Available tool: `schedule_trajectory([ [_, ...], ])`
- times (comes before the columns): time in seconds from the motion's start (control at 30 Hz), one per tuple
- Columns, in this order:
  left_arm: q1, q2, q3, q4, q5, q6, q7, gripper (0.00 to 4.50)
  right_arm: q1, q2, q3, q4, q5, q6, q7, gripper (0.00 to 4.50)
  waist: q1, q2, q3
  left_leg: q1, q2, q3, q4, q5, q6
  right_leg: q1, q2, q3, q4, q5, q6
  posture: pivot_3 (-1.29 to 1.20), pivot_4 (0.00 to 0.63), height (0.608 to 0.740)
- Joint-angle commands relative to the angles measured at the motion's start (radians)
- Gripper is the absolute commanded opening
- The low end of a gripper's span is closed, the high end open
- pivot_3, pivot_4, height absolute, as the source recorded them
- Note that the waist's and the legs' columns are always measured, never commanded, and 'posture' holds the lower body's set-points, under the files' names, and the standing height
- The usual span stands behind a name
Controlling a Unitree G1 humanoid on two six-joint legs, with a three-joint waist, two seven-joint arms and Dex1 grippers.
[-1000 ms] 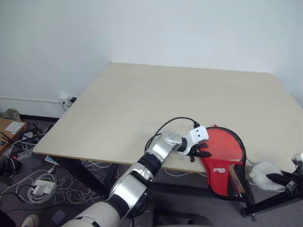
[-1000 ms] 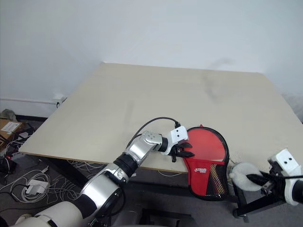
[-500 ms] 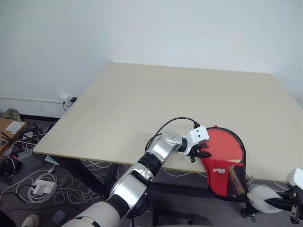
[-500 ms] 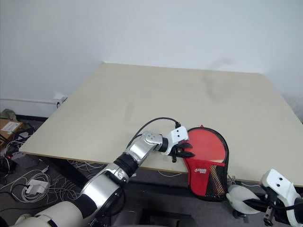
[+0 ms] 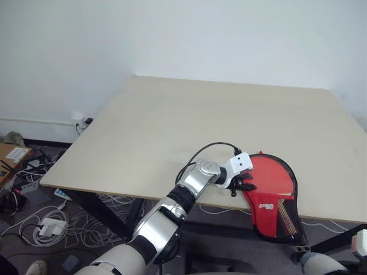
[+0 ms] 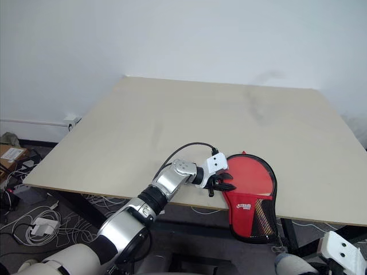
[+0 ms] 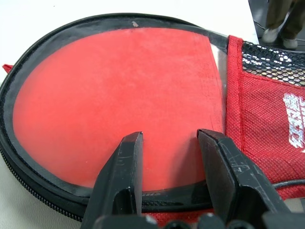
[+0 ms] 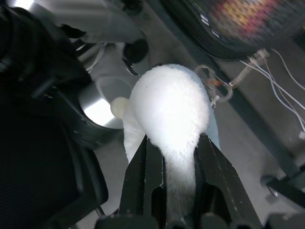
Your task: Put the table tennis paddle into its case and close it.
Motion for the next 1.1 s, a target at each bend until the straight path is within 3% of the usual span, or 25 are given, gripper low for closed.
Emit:
schedule_trajectory([
  [0.03, -0.002, -0.004, -0.017, 0.047, 0.021, 0.014, 0.006, 1.87, 0.029, 0.017, 0.011, -0.086, 0.017, 0.005, 0.013, 0.21, 0.000, 0.000, 0.000, 0.000, 0.000, 0.000, 0.000, 0.000, 0.000, 0.000, 0.000, 0.000, 0.000, 0.000, 0.000, 0.00, 0.000, 0.715],
  [0.3, -0.014, -0.001, -0.013, 0.062, 0.021, 0.004, 0.005, 1.87, 0.040, 0.034, 0.105, -0.089, -0.057, -0.020, -0.027, 0.20, 0.000, -0.002, 0.000, 0.000, 0.001, 0.000, 0.000, 0.000, 0.000, 0.000, -0.001, 0.000, 0.000, 0.000, 0.000, 0.00, 0.000, 0.715],
  [0.4, -0.019, 0.000, -0.013, 0.072, 0.023, -0.003, 0.007, 1.87, -0.007, 0.005, 0.157, -0.058, -0.119, 0.066, -0.111, 0.20, 0.000, -0.003, -0.001, 0.000, 0.001, 0.000, 0.000, 0.000, 0.000, 0.000, -0.001, 0.000, 0.000, 0.000, 0.000, 0.00, 0.000, 0.715],
  [0.73, -0.041, 0.006, 0.000, 0.090, 0.018, -0.018, 0.006, 1.87, -0.126, 0.009, 0.025, -0.119, 0.024, 0.169, -0.111, 3.62, -0.001, -0.003, -0.001, 0.000, 0.000, 0.001, 0.000, 0.000, 0.000, 0.000, -0.003, -0.001, 0.000, 0.000, 0.000, 0.00, 0.000, 0.715],
  [0.93, -0.065, 0.015, 0.043, 0.074, -0.016, 0.013, -0.014, 1.87, -0.272, -0.023, -0.171, -0.181, 0.231, 0.327, -0.127, 3.62, -0.003, -0.003, -0.001, 0.000, -0.001, 0.002, 0.001, 0.000, 0.001, 0.000, -0.001, -0.001, 0.000, 0.001, 0.002, 0.00, 0.000, 0.715],
  [1.1, -0.076, 0.050, 0.076, 0.033, -0.040, 0.016, -0.046, 1.87, -0.406, -0.023, -0.136, -0.155, 0.288, 0.399, -0.227, 3.62, -0.004, -0.004, 0.000, 0.000, -0.001, 0.001, 0.001, 0.000, 0.001, 0.000, -0.001, 0.000, 0.000, 0.001, 0.002, 0.00, 0.000, 0.715],
])
